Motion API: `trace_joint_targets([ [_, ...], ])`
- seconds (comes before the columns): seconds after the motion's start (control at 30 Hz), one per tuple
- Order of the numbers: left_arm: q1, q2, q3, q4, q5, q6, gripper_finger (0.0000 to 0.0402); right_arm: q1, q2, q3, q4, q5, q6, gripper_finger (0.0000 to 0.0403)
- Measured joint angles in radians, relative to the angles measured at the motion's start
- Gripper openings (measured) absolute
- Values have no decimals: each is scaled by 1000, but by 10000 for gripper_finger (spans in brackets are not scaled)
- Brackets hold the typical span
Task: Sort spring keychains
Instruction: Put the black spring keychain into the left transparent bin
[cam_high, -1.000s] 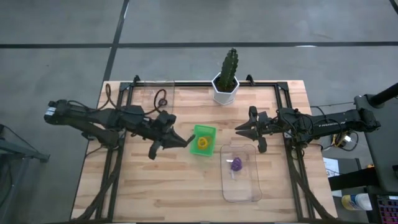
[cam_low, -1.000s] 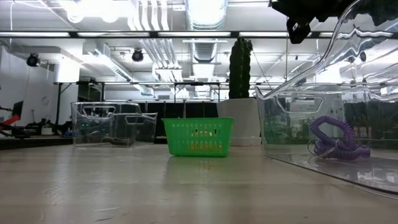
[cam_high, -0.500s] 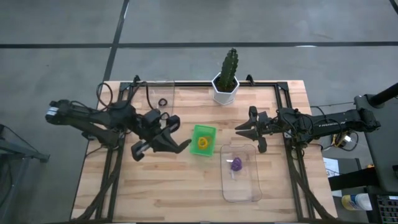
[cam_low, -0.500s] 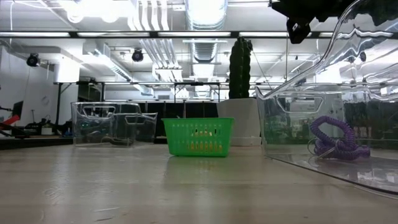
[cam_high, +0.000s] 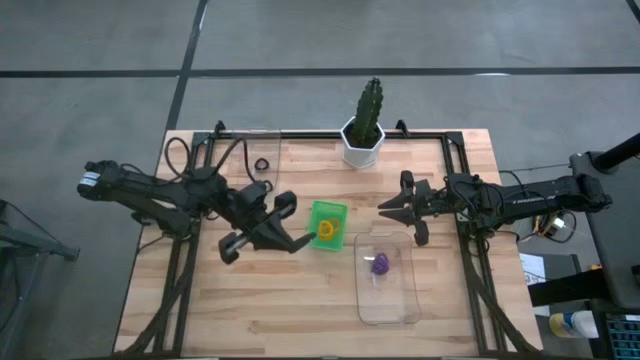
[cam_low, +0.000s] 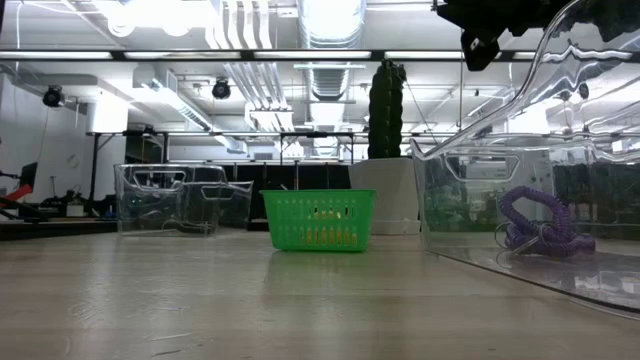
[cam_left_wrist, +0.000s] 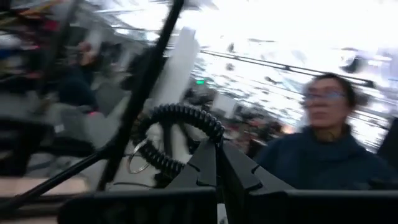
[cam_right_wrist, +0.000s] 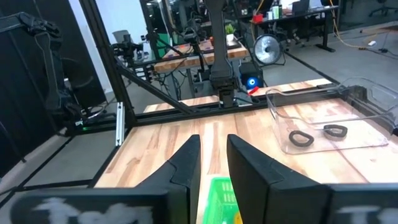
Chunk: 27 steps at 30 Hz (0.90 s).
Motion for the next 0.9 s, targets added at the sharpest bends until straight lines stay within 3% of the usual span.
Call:
trace_joint_targets([
  [0.1, 8, -16, 0, -133, -114, 11, 0, 0, 0, 0, 0, 0, -13, 80],
  [0.3, 19, -53, 0, -561, -534, 35, 0, 1, 0, 0, 0, 0, -16, 79],
  [0.5, 47, -48, 0, -894, -813, -59, 0, 0, 0, 0, 3, 0, -16, 69],
  [0.67, 85, -30, 0, -1069, -976, -101, 0, 0, 0, 0, 6, 0, -16, 71],
  [0.9, 213, 11, 0, -1202, -1022, -112, 0, 0, 0, 0, 7, 0, -15, 82],
])
